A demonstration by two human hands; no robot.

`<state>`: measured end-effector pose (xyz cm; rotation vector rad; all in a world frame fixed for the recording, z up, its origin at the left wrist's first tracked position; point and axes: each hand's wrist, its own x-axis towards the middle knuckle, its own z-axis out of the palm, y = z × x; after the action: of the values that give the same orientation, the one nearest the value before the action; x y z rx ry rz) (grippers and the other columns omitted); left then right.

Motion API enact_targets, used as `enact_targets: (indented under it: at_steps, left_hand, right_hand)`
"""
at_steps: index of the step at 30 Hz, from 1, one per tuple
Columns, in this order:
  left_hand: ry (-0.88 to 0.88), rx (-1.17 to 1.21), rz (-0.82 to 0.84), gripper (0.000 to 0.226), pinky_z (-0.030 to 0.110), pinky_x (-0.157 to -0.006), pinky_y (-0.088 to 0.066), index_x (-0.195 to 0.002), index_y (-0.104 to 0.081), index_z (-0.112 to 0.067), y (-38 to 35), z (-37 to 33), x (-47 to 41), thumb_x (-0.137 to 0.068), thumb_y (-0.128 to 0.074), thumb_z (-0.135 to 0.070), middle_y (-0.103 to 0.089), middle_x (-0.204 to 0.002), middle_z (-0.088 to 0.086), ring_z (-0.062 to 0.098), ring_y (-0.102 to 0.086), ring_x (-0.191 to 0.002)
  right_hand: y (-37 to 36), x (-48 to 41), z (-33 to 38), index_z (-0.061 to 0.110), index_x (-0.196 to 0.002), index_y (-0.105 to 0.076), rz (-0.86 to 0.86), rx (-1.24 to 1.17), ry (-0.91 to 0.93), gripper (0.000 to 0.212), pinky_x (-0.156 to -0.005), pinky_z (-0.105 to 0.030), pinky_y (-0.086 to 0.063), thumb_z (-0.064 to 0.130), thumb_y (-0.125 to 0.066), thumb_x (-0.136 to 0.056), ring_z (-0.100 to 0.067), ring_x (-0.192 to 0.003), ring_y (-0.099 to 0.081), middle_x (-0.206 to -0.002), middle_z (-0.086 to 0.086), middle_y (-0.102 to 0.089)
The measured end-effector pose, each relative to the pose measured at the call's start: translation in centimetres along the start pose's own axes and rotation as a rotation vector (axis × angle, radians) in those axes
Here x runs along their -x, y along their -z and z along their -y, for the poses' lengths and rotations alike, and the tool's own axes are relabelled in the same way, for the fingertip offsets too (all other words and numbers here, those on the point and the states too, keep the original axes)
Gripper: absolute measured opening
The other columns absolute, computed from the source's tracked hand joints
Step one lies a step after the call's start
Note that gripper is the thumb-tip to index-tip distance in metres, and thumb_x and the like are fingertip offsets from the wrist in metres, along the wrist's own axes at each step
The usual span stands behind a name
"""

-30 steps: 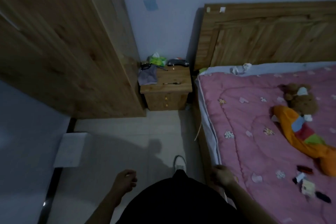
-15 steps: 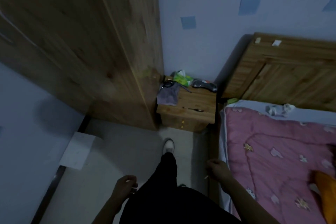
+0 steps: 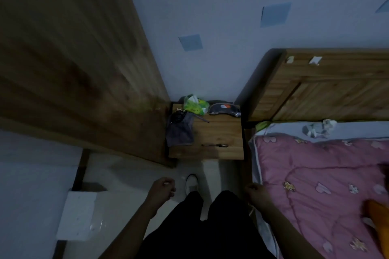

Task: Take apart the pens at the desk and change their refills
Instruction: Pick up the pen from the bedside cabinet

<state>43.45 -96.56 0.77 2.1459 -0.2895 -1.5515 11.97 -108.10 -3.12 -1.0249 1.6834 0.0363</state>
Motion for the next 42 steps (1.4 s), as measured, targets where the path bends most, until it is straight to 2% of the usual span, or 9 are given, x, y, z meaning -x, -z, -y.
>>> enact_targets:
  at_steps: [5,7,13,21,26,30,33,38,42]
  left_hand:
    - [-0.018,-0.066,0.014,0.016,0.029,-0.067,-0.048,-0.109,-0.063,-0.008,-1.1,-3.3,-2.5,-0.099,-0.053,-0.016,-0.068,-0.093,0.014,0.023,-0.062,-0.075]
    - [-0.019,-0.093,0.008,0.016,0.026,-0.066,-0.048,-0.107,-0.064,-0.010,-1.7,-3.5,-3.5,-0.098,-0.053,-0.015,-0.070,-0.095,0.013,0.021,-0.063,-0.075]
    - [0.022,-0.033,-0.031,0.009,0.029,-0.067,-0.049,-0.097,-0.066,-0.017,-4.8,-2.4,-6.9,-0.096,-0.057,-0.017,-0.072,-0.089,0.009,0.019,-0.066,-0.071]
    - [0.040,0.007,-0.036,0.015,0.033,-0.066,-0.049,-0.092,-0.069,-0.029,-9.4,0.0,-14.5,-0.090,-0.058,-0.018,-0.074,-0.087,0.007,0.023,-0.068,-0.073]
    - [0.015,-0.018,-0.018,0.016,0.042,-0.088,-0.055,-0.094,-0.067,-0.033,-11.5,0.8,-19.3,-0.089,-0.058,-0.021,-0.072,-0.102,0.005,0.025,-0.069,-0.094]
    - [0.029,-0.002,-0.030,0.013,0.031,-0.073,-0.050,-0.095,-0.067,-0.032,-12.6,1.4,-21.6,-0.089,-0.060,-0.024,-0.073,-0.101,0.003,0.023,-0.068,-0.091]
    - [0.031,0.018,-0.037,0.011,0.034,-0.075,-0.050,-0.093,-0.068,-0.032,-13.0,1.6,-22.6,-0.090,-0.060,-0.025,-0.073,-0.096,0.002,0.023,-0.069,-0.089]
    - [0.018,0.031,-0.040,0.011,0.035,-0.075,-0.053,-0.088,-0.068,-0.036,-12.9,1.6,-22.9,-0.083,-0.060,-0.030,-0.074,-0.094,-0.002,0.020,-0.070,-0.088]
    - [0.004,0.035,-0.051,0.015,0.039,-0.080,-0.055,-0.087,-0.068,-0.035,-12.7,1.0,-22.2,-0.086,-0.059,-0.023,-0.074,-0.093,-0.001,0.021,-0.070,-0.088]
  right_hand:
    - [0.2,-3.5,3.7,-0.001,-0.091,-0.071,0.022,0.045,0.047,0.015,-0.077,-0.051,-0.053,0.008,-0.060,-0.092,-0.040,-0.084,-0.067,-0.087,-0.026,-0.070]
    - [0.2,-5.2,5.0,-0.008,-0.089,-0.067,0.058,0.079,0.070,0.017,-0.078,-0.056,-0.051,0.006,-0.059,-0.090,-0.044,-0.084,-0.065,-0.086,-0.030,-0.067]
    - [-0.6,-10.5,6.9,0.004,-0.082,-0.068,0.085,0.174,0.098,0.015,-0.079,-0.048,-0.054,0.012,-0.058,-0.089,-0.042,-0.089,-0.069,-0.091,-0.028,-0.072]
    - [-5.1,-21.4,6.7,0.006,-0.117,-0.068,0.114,0.429,0.261,0.027,-0.072,-0.026,-0.036,0.017,-0.054,-0.097,-0.033,-0.106,-0.065,-0.117,-0.017,-0.070]
    - [-8.0,-27.2,6.7,0.013,-0.121,-0.067,0.006,0.527,0.361,0.035,-0.072,-0.031,-0.044,0.012,-0.061,-0.086,-0.038,-0.098,-0.064,-0.114,-0.018,-0.064]
    - [-9.6,-29.7,6.0,0.021,-0.126,-0.059,-0.066,0.787,0.446,0.041,-0.092,-0.044,-0.044,0.024,-0.057,-0.085,-0.036,-0.116,-0.050,-0.123,-0.011,-0.054]
    - [-10.5,-31.2,5.8,0.024,-0.127,-0.057,-0.057,0.953,0.524,0.039,-0.099,-0.049,-0.036,0.030,-0.055,-0.089,-0.036,-0.128,-0.042,-0.138,-0.012,-0.048]
    - [-11.2,-32.0,5.6,0.019,-0.131,-0.052,-0.065,1.056,0.514,0.040,-0.096,-0.044,-0.036,0.031,-0.048,-0.093,-0.034,-0.127,-0.042,-0.137,-0.012,-0.053]
    - [-10.7,-30.6,5.7,0.014,-0.138,-0.051,0.007,0.917,0.375,0.046,-0.090,-0.041,-0.049,0.021,-0.049,-0.092,-0.036,-0.115,-0.060,-0.134,-0.016,-0.057]
